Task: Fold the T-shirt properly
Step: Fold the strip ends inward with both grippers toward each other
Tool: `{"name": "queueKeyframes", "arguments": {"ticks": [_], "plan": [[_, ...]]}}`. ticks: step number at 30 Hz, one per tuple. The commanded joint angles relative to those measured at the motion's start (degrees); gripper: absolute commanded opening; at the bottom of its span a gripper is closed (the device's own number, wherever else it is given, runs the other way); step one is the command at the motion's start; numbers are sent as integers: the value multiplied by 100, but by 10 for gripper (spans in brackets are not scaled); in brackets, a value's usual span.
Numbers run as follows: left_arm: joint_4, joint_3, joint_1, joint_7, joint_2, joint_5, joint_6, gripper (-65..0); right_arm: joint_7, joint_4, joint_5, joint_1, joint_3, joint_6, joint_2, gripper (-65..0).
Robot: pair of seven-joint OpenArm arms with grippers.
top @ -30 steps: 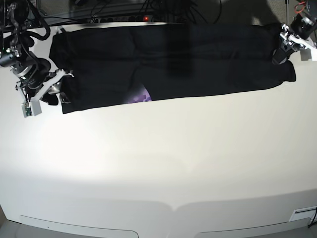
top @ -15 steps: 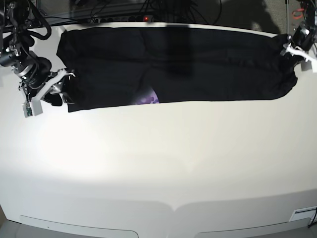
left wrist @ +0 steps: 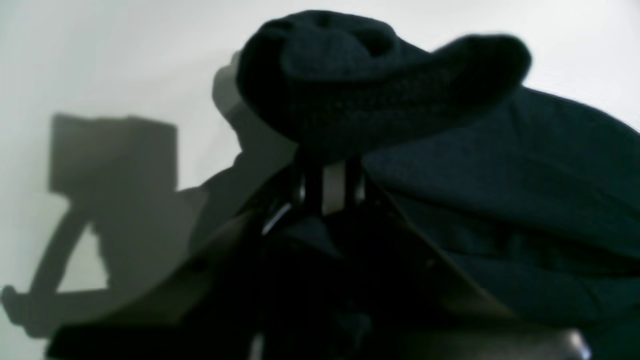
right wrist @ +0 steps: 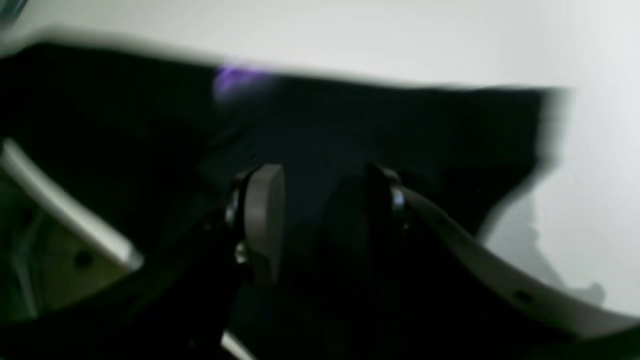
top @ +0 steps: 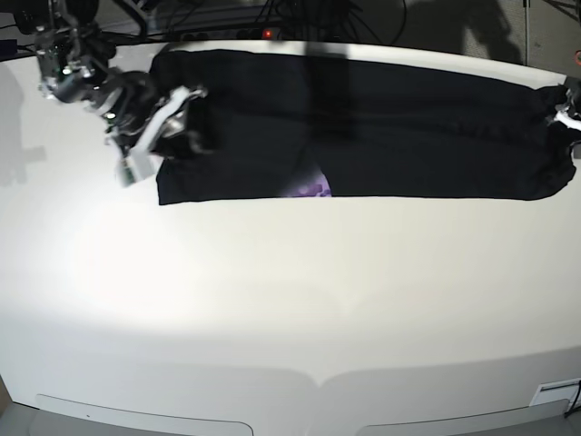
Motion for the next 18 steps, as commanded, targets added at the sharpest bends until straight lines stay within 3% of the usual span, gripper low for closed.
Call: {"name": "queueKeyframes", "arguments": {"ticks": [1,3,5,10,13,18], "plan": [[76,-44,-31,-149,-203,-122,-36,-650,160,90,-74,83,-127,35,7,-386],[76,-44,-28,7,-310,-197,-36,-650,157,90,-275,192,-450,35,-96,-386],[76,-44,-26,551,-389,-678,-36,-650,157,90,-389,280,-717,31,-188,-386],[249,-42,188,1696,-330,-2942,-36,-650,160,90,-745,417,-1119,-13,-400,-386],[780,-37,404,2015,-48,-3574,-36,-650,162,90,-767,448,-1143,-55,-415,-386],[1932,-31,640,2142,835,-3532,-36,-650,157,90,-894,448,-1139,-61,-411,-386]]}}
